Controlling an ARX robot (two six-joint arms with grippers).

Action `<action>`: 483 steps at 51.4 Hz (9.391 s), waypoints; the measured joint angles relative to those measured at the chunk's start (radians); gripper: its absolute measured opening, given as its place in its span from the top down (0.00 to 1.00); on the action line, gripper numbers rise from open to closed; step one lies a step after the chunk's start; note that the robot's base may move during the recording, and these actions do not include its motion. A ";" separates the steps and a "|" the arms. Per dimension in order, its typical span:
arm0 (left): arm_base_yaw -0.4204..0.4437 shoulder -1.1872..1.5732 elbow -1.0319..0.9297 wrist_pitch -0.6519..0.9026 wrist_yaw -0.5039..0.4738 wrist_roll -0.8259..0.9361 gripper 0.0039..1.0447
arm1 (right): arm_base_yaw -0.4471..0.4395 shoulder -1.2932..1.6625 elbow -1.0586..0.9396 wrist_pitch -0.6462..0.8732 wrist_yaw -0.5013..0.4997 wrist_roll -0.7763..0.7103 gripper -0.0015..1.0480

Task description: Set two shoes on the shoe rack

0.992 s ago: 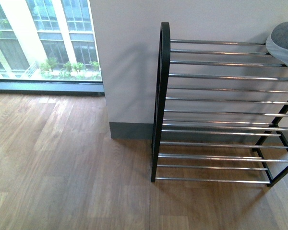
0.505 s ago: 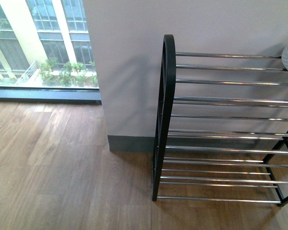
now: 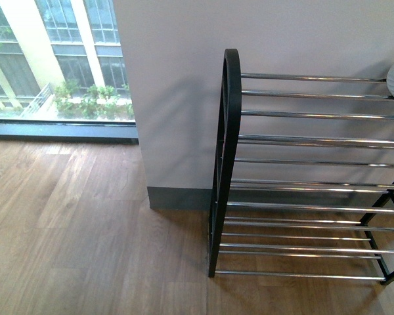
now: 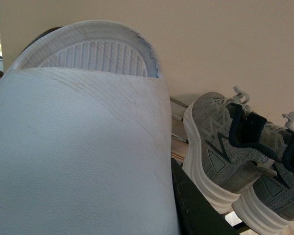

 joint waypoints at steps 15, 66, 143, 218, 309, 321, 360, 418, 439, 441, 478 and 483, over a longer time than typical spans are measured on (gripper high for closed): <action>0.000 0.000 0.000 0.000 0.000 0.000 0.98 | 0.000 0.000 0.000 0.000 0.000 0.000 0.98; 0.000 0.000 0.000 0.000 0.000 0.000 0.98 | -0.166 1.199 0.692 0.187 -0.260 0.225 0.98; 0.000 0.000 0.000 0.000 0.000 0.000 0.98 | -0.449 1.076 0.929 -0.195 -0.347 -0.068 0.09; 0.001 0.000 0.000 0.000 0.001 0.000 0.98 | -0.105 0.077 -0.066 0.248 -0.219 0.377 0.98; 0.001 0.000 0.000 0.000 0.001 0.000 0.98 | -0.102 -0.557 -0.097 -0.329 -0.209 0.377 0.63; 0.001 0.000 0.000 0.000 0.001 0.000 0.98 | -0.101 -0.558 -0.097 -0.329 -0.209 0.377 0.18; -0.283 0.735 0.645 -0.053 0.343 -0.432 0.98 | -0.101 -0.560 -0.097 -0.330 -0.209 0.378 0.09; -0.505 1.967 2.531 -0.993 0.075 -0.507 0.98 | -0.101 -0.560 -0.097 -0.330 -0.209 0.378 0.09; -0.489 1.951 2.504 -0.854 0.306 -0.506 0.39 | -0.101 -0.560 -0.097 -0.330 -0.209 0.378 0.09; -0.481 1.876 2.377 -0.766 0.386 -0.532 0.30 | -0.101 -0.560 -0.097 -0.330 -0.209 0.378 0.09; -0.106 0.751 0.760 0.366 0.056 -0.158 0.31 | -0.101 -0.560 -0.097 -0.330 -0.209 0.378 0.09; -0.086 0.649 0.560 0.562 0.080 -0.128 0.47 | -0.101 -0.560 -0.097 -0.330 -0.210 0.378 0.09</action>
